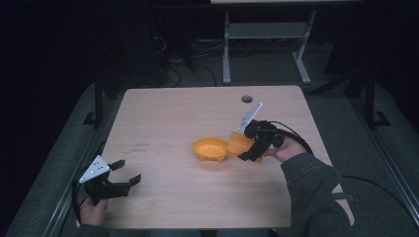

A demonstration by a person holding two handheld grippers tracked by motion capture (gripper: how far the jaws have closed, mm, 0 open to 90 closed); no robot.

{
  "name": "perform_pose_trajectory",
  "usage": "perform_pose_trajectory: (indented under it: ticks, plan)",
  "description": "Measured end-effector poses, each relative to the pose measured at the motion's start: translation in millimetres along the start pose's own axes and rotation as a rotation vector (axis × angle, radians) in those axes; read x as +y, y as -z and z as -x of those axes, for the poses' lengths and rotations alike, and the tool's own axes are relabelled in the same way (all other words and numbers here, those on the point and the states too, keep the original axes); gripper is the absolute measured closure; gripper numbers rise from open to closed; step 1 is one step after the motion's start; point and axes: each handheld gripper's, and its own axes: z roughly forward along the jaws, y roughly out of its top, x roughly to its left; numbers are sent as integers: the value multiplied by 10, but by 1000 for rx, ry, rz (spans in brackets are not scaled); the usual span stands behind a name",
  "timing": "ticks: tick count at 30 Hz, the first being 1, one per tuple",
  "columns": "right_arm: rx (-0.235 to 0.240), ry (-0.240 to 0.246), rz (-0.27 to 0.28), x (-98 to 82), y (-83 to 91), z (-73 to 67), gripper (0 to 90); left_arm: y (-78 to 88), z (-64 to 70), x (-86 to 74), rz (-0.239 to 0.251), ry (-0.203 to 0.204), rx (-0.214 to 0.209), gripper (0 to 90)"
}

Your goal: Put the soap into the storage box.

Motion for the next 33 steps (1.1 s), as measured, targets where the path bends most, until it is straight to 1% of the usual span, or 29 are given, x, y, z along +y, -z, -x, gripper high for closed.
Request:
perform_pose_trajectory:
  ticks: [3, 5, 11, 13, 17, 24, 25, 27, 32, 33]
  plan:
    - [9, 8, 8, 35, -10, 10, 208, 3, 0, 1, 0, -3, 0, 143]
    - [8, 12, -2, 76, -19, 12, 208, 3, 0, 1, 1, -1, 0, 143]
    - [12, 28, 1, 155, -20, 29, 208, 4, -1, 1, 0, -2, 0, 143]
    - [13, 30, 10, 185, -18, 36, 208, 6, -1, 2, 0, -2, 0, 143]
    - [16, 42, 3, 258, -31, 44, 208, 7, -3, 1, 4, -1, -1, 143]
    - [17, 50, 2, 339, -40, 57, 208, 7, -2, 1, 1, -1, 0, 143]
    - [23, 54, 10, 359, -44, 68, 208, 8, -3, 1, 2, -2, 0, 143]
    - [20, 56, 1, 387, -50, 67, 208, 7, -3, 1, 4, 0, 0, 143]
    - [22, 67, 1, 447, -51, 72, 208, 8, -3, 1, 5, -1, 0, 143]
    - [19, 75, 4, 478, -48, 79, 208, 7, -3, 1, 4, 0, 0, 143]
